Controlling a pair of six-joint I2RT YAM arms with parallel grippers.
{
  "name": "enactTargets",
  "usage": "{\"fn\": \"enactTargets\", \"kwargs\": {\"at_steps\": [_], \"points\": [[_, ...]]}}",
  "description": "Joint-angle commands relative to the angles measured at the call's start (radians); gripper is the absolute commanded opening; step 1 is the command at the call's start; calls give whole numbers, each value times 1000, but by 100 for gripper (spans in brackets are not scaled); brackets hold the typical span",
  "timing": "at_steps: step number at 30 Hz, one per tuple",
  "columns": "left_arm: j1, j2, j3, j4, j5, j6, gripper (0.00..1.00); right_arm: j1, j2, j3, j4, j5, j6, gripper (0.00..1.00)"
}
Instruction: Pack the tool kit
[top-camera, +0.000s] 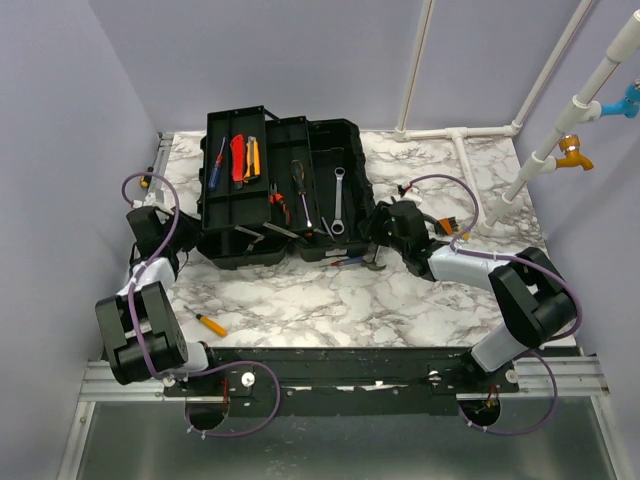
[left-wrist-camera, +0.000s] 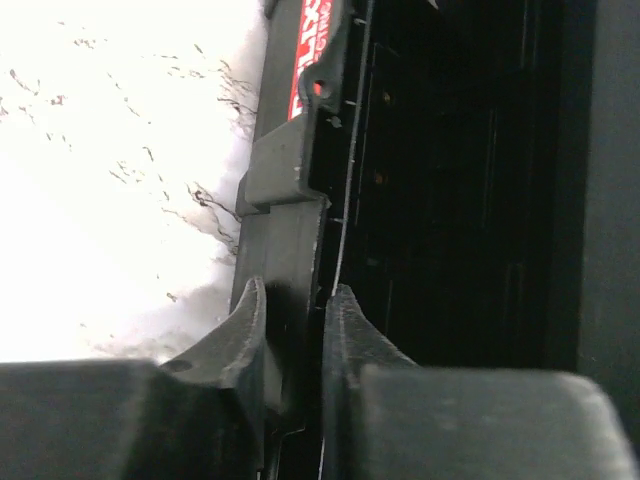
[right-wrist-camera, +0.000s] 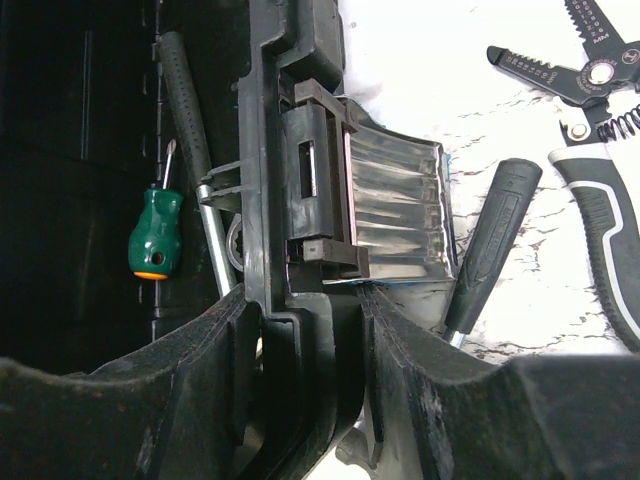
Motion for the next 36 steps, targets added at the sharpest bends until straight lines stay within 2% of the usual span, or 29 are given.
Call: {"fn": "enactTargets", "kwargs": {"at_steps": [1,7,14,18,27,36], "points": [[-55,-49,32,-106,-149,50,0,11,23,-7,11,-31,-51,47],[-145,-161,70,-214,-356,115,0,12,13,-10,24,-59,-88,42],[-253,-367,48,-220,-594,152,0,25,-2,-14,27,-43,-100,38],[-288,-424,72,-233,-636,178,0,49,6,-6,30,-35,-116,36],[-375,-557,69,-125,-645,246,0,100,31,8,52,-46,-139,36],[-589,-570,182,-211,-852,388,0,141,9,-10,90,-35,-170,37]]}}
